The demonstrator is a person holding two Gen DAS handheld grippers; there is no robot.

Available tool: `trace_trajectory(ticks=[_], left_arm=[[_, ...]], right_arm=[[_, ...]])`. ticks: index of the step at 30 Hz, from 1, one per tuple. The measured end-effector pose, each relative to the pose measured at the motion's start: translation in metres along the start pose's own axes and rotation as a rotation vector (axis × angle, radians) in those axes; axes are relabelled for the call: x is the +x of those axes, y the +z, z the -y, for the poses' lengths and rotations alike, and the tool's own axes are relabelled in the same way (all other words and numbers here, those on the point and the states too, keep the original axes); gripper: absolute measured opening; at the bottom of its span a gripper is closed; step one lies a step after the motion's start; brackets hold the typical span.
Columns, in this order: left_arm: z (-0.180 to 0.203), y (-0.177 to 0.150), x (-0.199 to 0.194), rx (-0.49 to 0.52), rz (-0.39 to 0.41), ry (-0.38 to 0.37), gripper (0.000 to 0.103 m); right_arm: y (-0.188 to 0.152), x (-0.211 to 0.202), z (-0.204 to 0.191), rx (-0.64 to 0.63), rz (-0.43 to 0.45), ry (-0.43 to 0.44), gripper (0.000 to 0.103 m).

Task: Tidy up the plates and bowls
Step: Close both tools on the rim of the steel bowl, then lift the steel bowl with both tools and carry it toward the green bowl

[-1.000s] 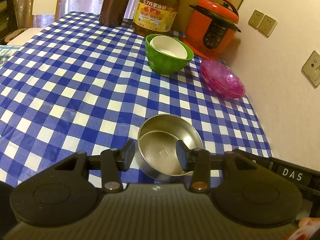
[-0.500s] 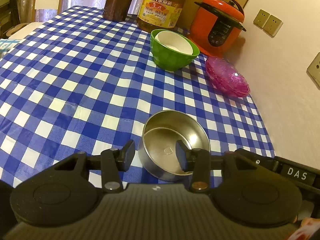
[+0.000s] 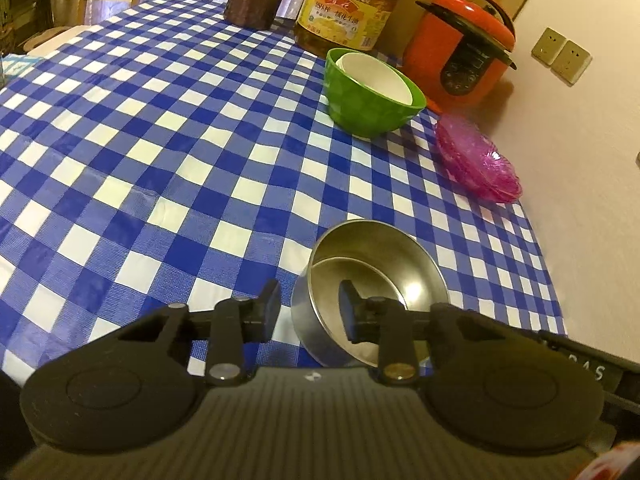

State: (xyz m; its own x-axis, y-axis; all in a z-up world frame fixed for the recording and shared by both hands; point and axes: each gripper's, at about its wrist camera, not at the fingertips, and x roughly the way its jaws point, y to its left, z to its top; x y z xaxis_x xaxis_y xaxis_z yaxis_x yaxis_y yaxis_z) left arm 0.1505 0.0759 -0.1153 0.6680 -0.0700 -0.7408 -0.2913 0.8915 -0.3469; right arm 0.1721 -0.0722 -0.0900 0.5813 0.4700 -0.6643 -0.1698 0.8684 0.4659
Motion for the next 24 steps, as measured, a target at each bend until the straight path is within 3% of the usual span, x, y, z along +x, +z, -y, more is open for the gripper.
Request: trace_trajectory(ticks=[3, 7, 14, 19, 24], left_arm=[[-0.002, -0.001, 0.006, -0.004, -0.008, -0.002, 0.020], [-0.004, -0.002, 0.010, -0.012, -0.007, -0.012, 0.012], [-0.003, -0.003, 0.015, -0.008, -0.002, -0.024, 0.008], [-0.003, -0.003, 0.015, -0.002, -0.004, -0.025, 0.008], [-0.001, -0.003, 0.011, 0.012, -0.003, -0.023, 0.006]], right_arm=[[-0.001, 0.007, 0.002, 0.005, -0.003, 0.001, 0.046], [-0.001, 0.014, 0.002, 0.004, -0.006, 0.007, 0.034], [0.000, 0.025, 0.002, 0.000, -0.017, 0.003, 0.025], [-0.001, 0.026, -0.001, -0.014, -0.016, 0.011, 0.010], [-0.003, 0.024, -0.004, -0.023, -0.020, 0.007, 0.010]])
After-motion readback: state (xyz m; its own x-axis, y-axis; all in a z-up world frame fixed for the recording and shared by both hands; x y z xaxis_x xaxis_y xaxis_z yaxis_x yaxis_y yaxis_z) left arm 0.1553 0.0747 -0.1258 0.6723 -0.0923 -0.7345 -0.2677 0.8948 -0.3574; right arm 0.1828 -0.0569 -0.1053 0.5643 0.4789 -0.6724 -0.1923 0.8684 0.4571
